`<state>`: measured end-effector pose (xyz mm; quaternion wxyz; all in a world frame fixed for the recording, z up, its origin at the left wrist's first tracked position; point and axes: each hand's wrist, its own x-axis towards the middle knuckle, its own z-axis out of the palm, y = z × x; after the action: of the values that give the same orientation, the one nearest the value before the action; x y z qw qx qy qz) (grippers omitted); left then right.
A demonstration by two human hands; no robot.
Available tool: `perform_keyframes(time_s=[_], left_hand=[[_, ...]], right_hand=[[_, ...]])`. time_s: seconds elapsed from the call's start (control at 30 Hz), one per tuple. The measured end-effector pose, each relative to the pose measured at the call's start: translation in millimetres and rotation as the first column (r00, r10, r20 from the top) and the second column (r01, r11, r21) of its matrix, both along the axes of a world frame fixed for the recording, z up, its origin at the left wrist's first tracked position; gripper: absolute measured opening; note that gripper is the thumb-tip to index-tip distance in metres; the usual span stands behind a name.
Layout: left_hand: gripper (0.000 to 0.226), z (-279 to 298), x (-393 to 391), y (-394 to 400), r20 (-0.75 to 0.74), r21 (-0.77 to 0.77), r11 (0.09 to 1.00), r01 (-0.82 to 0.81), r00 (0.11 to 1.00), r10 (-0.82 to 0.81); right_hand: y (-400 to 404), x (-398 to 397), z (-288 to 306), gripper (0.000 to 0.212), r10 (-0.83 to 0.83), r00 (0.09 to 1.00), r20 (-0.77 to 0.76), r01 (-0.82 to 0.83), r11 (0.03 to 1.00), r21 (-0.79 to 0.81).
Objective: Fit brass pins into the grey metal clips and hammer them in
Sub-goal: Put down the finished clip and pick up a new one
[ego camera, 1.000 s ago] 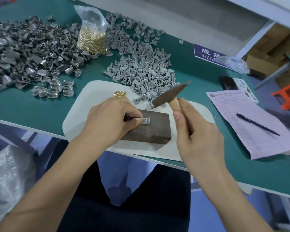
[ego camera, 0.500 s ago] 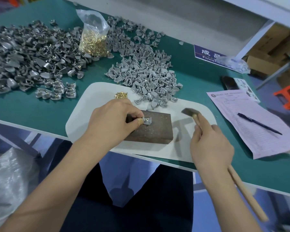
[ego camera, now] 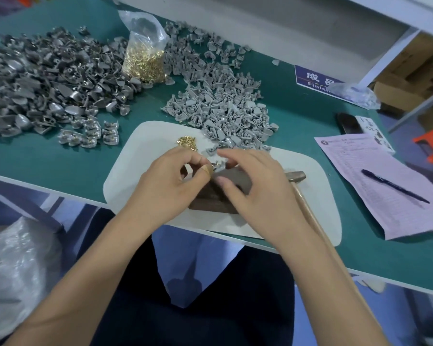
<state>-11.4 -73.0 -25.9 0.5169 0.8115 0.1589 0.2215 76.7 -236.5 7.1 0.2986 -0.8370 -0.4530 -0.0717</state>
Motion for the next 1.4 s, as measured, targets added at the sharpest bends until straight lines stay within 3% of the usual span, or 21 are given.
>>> perform_keyframes(time_s=[0.1,0.37,0.67,0.83,0.97,1.13,1.2,1.3,1.4], left_hand=[[0.01,0.1,-8.4,19.0,-0.002,-0.034,0.998,-0.046,0.999,0.046],[0.014,-7.2,-46.1,78.3,-0.077,-0.025,0.974,-0.225,0.972,0.223],[0.014,-16.3,-76.9,125.8,-0.21,0.354,0.876,-0.327,0.885,0.416],[0.008,-17.3,-81.8,129.5,-0.259,0.371,0.871,-0.322,0.865,0.429],[0.021,-14.6,-83.9,121.9,-0.147,0.349,0.848,-0.399,0.87,0.471],[0.015,-2.5,-58.7,95.5,-0.131,0.319,0.919,-0.234,0.949,0.287],[0.013,-1.4,-43.9,82.8,-0.116,0.294,0.949,-0.115,0.981,0.154],[0.02,-3.5,-25.2,61.3,-0.101,0.238,0.97,0.056,0.994,-0.033],[0.022,-10.9,-10.9,42.2,-0.1,0.26,0.961,0.092,0.993,-0.068]], right_hand=[[27.2,-0.5,0.3,0.024,0.042,0.999,0.027,-0.042,0.999,0.01],[104.6,-11.4,-4.9,0.015,0.18,0.974,-0.137,-0.184,0.983,-0.017],[184.8,-25.7,-19.1,0.01,0.222,0.954,-0.201,-0.265,0.939,-0.221],[197.3,-29.6,-27.5,0.009,0.226,0.964,-0.14,-0.256,0.929,-0.265],[177.6,-9.7,-19.3,0.007,0.185,0.978,-0.097,-0.202,0.957,-0.208],[120.8,41.6,1.1,0.004,-0.007,0.993,-0.115,-0.014,0.984,-0.18],[95.8,60.9,7.7,0.014,-0.105,0.987,-0.126,0.068,0.961,-0.266],[67.3,84.6,12.3,0.032,-0.22,0.964,-0.149,0.109,0.838,-0.534],[50.0,91.0,16.4,0.04,-0.246,0.938,-0.246,0.053,0.8,-0.597]])
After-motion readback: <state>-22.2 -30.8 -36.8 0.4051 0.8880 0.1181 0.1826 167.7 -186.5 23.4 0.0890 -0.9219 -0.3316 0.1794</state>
